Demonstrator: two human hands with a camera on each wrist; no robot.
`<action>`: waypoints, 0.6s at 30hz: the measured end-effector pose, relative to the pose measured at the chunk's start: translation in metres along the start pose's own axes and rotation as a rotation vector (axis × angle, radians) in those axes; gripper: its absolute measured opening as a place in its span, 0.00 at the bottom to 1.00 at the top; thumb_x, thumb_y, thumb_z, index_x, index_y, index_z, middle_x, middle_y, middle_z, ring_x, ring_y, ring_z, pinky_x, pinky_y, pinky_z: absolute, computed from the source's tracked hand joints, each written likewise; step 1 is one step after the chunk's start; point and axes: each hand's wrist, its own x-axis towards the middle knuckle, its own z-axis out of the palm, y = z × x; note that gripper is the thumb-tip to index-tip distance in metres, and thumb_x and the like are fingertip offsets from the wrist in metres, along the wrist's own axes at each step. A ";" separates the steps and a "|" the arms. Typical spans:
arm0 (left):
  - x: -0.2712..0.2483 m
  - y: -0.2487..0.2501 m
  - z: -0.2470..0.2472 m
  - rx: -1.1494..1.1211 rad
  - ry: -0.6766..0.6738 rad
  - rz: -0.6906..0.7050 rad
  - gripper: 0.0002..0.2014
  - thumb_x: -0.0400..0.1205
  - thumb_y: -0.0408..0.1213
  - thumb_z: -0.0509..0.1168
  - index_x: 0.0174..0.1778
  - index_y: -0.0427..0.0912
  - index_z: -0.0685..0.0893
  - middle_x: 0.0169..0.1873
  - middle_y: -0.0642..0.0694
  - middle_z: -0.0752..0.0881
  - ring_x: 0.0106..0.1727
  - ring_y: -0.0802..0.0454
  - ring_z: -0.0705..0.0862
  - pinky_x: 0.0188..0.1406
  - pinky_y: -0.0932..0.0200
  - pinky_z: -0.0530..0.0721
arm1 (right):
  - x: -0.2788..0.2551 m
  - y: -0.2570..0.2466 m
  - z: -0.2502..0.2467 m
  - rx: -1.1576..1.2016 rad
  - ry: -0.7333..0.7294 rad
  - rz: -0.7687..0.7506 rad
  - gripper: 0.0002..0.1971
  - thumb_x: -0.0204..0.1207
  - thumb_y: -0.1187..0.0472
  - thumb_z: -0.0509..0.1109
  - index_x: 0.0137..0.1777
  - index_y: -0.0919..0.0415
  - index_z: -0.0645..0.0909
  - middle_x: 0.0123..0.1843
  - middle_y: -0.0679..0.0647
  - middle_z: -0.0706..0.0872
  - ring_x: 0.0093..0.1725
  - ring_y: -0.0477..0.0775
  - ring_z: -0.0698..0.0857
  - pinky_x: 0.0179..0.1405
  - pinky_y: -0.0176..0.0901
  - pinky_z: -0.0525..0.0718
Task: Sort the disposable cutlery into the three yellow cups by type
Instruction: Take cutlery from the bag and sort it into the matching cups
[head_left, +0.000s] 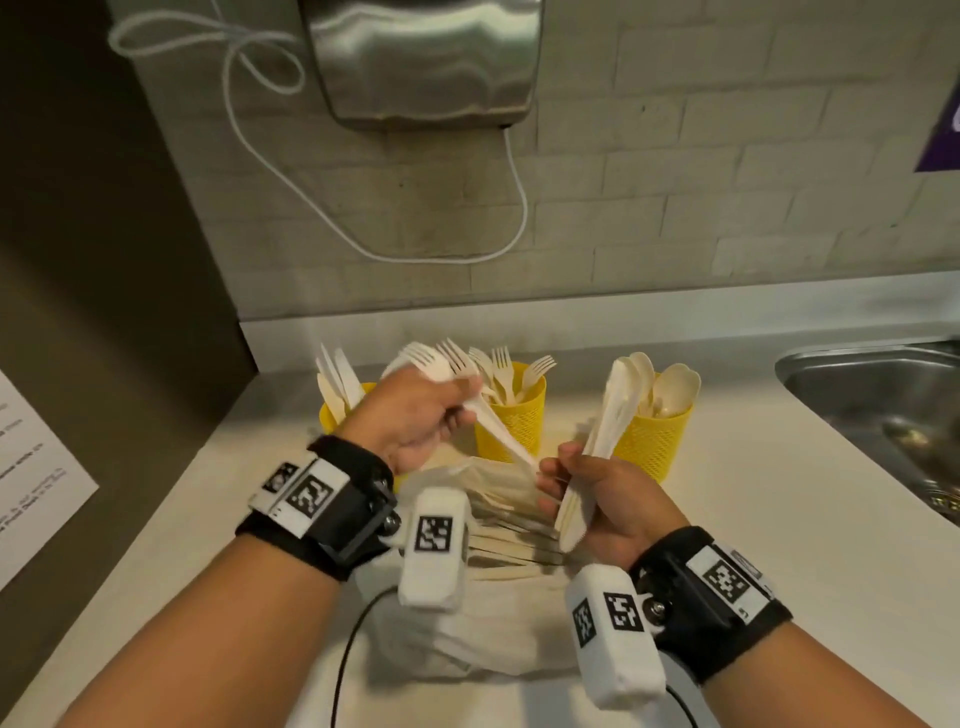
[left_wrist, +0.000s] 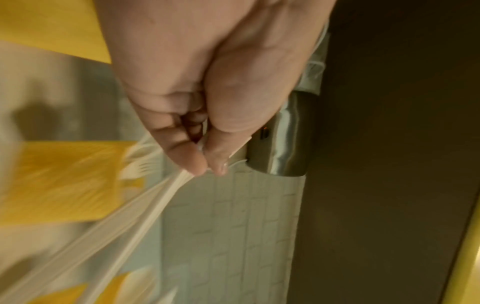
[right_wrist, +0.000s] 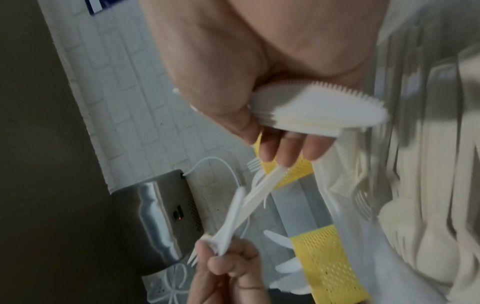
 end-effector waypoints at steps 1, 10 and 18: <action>0.006 0.010 0.000 -0.018 0.031 0.047 0.06 0.80 0.26 0.64 0.37 0.38 0.81 0.36 0.45 0.82 0.34 0.56 0.80 0.25 0.72 0.82 | 0.001 -0.002 -0.003 0.032 0.028 -0.025 0.08 0.80 0.69 0.61 0.40 0.60 0.76 0.32 0.59 0.82 0.35 0.56 0.80 0.38 0.47 0.78; 0.080 0.021 0.028 0.611 0.181 0.265 0.04 0.77 0.31 0.66 0.38 0.37 0.84 0.36 0.39 0.88 0.36 0.41 0.88 0.51 0.43 0.88 | -0.003 -0.008 -0.007 -0.110 0.009 -0.142 0.05 0.79 0.70 0.61 0.48 0.61 0.75 0.31 0.57 0.80 0.27 0.52 0.76 0.30 0.44 0.75; 0.082 0.015 0.034 1.040 0.100 0.151 0.32 0.72 0.48 0.74 0.68 0.33 0.76 0.64 0.35 0.83 0.64 0.39 0.82 0.65 0.48 0.80 | -0.006 -0.009 -0.010 -0.221 -0.088 -0.114 0.14 0.75 0.74 0.63 0.59 0.63 0.77 0.32 0.56 0.83 0.24 0.50 0.74 0.25 0.42 0.73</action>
